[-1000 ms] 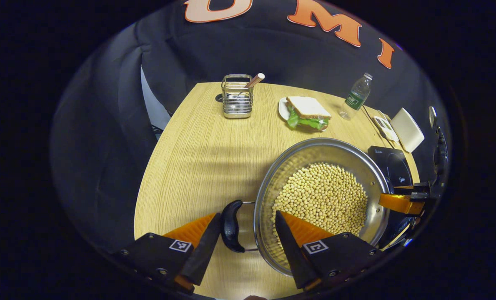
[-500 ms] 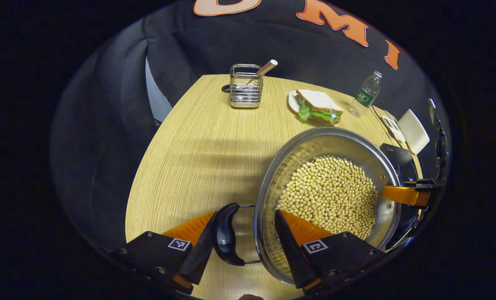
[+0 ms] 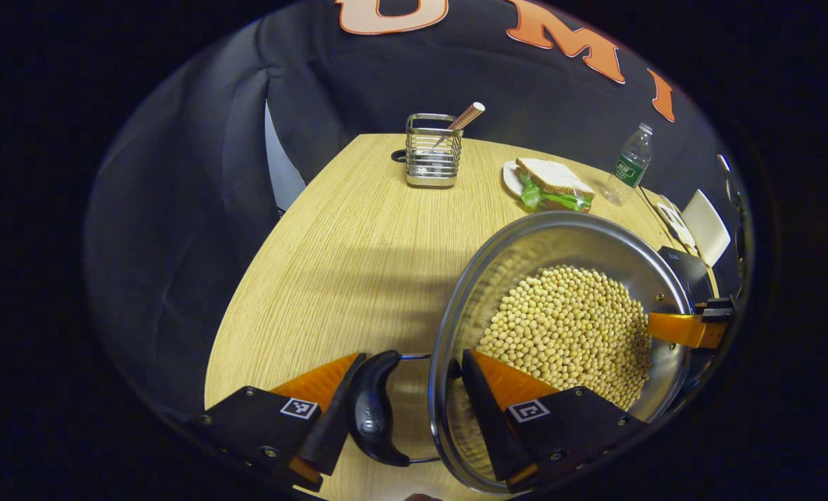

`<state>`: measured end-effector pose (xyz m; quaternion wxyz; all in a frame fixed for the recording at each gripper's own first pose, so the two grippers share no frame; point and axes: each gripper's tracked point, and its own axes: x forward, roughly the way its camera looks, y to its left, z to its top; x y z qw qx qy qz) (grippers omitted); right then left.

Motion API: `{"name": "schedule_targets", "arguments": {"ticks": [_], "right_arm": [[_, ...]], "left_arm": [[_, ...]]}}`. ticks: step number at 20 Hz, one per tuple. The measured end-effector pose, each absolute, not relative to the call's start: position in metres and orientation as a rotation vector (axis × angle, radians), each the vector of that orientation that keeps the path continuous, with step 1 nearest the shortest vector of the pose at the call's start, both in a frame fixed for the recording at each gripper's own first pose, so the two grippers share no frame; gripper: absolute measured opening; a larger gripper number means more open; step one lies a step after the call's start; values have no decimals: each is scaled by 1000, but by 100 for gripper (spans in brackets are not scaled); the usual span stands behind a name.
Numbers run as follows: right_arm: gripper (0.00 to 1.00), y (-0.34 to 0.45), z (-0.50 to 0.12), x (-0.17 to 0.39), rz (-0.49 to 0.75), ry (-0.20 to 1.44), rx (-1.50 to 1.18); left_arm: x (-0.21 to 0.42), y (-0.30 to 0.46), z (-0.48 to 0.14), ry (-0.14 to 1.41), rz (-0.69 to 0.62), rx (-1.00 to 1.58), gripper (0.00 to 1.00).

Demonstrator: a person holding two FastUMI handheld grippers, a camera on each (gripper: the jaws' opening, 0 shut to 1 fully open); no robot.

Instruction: First push the handle of the pot to place it horizontally, then grasp the pot with both hands and set it on the induction cooktop.

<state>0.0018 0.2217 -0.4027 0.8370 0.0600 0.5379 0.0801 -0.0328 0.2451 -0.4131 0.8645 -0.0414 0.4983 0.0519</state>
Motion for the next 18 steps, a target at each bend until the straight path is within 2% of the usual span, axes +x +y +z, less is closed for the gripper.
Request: {"name": "schedule_targets", "arguments": {"ticks": [2, 4, 5, 6, 7, 13, 15, 16, 17, 18], "right_arm": [[76, 224, -405, 1, 174, 1145, 120], [75, 224, -407, 0, 181, 1160, 136], [70, 224, -406, 0, 184, 1165, 145], [73, 225, -407, -1, 187, 1174, 155], [71, 225, -407, -1, 189, 1182, 170], [59, 224, -402, 0, 172, 1225, 285], [55, 223, -397, 4, 176, 1199, 276], [51, 220, -393, 0, 178, 1193, 271], [55, 217, -387, -4, 180, 1189, 275], [55, 213, -382, -6, 183, 1176, 278]], "left_arm": [[-29, 248, -417, 1025, 126, -84, 84], [-26, 246, -414, 1003, 144, -81, 87], [-25, 248, -415, 1001, 146, -73, 85], [-26, 252, -417, 995, 147, -69, 85], [-24, 251, -421, 989, 146, -72, 84], [-28, 249, -415, 993, 183, -137, 71], [-25, 246, -415, 990, 184, -130, 70], [-23, 246, -413, 983, 185, -127, 70], [-23, 249, -411, 973, 185, -121, 70], [-21, 249, -409, 961, 183, -111, 70]]}}
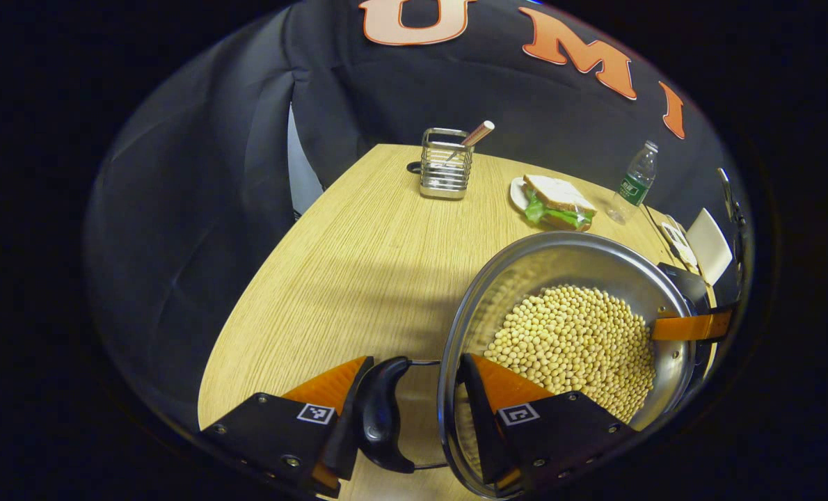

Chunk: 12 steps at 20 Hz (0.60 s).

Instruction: First push the handle of the pot to place it horizontally, then grasp the pot with both hands and set it on the induction cooktop.

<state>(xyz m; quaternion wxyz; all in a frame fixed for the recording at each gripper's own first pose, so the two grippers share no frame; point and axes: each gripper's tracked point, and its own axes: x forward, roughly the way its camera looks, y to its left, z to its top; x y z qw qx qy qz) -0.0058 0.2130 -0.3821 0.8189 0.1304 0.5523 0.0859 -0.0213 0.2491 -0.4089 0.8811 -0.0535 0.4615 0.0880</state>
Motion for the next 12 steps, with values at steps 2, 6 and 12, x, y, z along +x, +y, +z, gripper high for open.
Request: {"name": "schedule_targets", "arguments": {"ticks": [2, 6, 12], "right_arm": [[55, 207, -374, -5, 186, 1150, 280], [51, 187, -352, -1, 171, 1092, 313], [55, 138, -323, -7, 123, 1028, 378]], "left_arm": [[-22, 250, -402, 934, 174, -87, 70], [-20, 253, -397, 883, 158, -62, 69], [-14, 252, -401, 826, 107, -28, 69]]}}
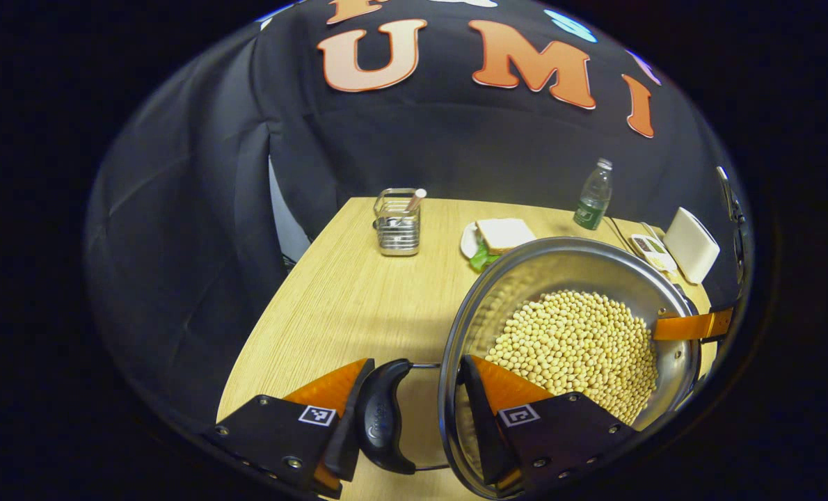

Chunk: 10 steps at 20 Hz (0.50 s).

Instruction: First push the handle of the pot to place it horizontally, then grasp the pot with both hands and set it on the induction cooktop.

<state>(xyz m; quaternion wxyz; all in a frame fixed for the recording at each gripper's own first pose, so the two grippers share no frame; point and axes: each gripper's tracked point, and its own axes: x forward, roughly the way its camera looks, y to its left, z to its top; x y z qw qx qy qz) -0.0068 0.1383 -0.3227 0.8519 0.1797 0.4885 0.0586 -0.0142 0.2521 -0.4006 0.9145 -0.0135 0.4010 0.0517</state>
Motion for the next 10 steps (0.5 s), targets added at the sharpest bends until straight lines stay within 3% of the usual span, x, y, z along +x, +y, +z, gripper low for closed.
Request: {"name": "schedule_targets", "arguments": {"ticks": [10], "right_arm": [[54, 48, -281, -17, 22, 928, 435]], "left_arm": [[0, 254, -398, 739, 11, 14, 69]]}}
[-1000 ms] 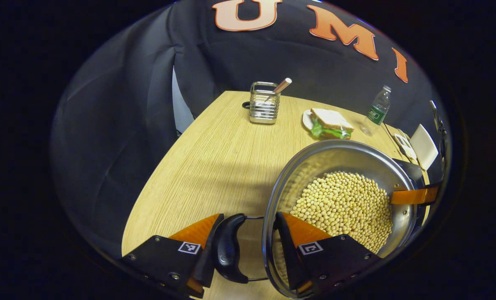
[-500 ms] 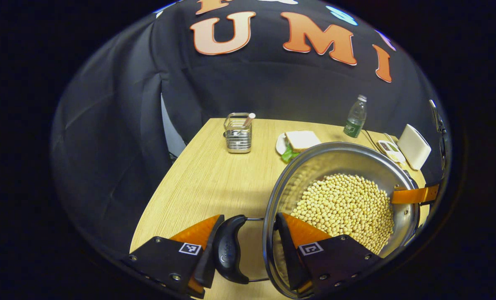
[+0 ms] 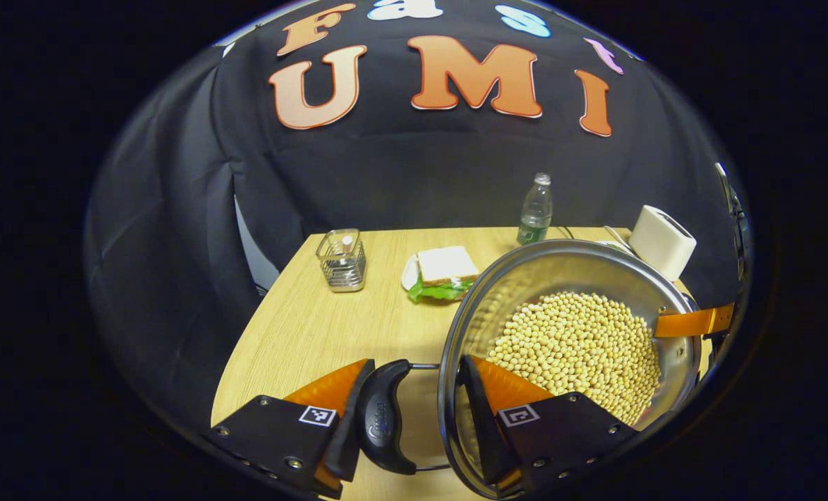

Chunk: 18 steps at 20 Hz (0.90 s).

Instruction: First push the handle of the pot to place it horizontally, then grasp the pot with both hands and set it on the induction cooktop.

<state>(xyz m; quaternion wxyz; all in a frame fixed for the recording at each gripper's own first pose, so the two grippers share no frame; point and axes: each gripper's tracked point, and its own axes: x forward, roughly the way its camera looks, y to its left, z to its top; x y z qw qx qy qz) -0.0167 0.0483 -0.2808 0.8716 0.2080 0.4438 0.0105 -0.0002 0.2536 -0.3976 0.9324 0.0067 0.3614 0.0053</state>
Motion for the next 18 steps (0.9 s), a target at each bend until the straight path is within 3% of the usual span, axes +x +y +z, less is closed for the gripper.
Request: {"name": "schedule_targets", "arguments": {"ticks": [12, 14, 15, 18], "right_arm": [[55, -48, -263, -43, -106, 865, 481], [50, -65, -266, -46, -127, 866, 490], [54, -73, -268, -49, -137, 866, 496], [55, -88, -267, -56, -155, 866, 504]], "left_arm": [[17, 259, -396, 701, -111, 33, 69], [20, 262, -394, 705, -128, 36, 69], [21, 261, -391, 706, -134, 37, 69], [23, 263, -389, 714, -152, 32, 67]]}}
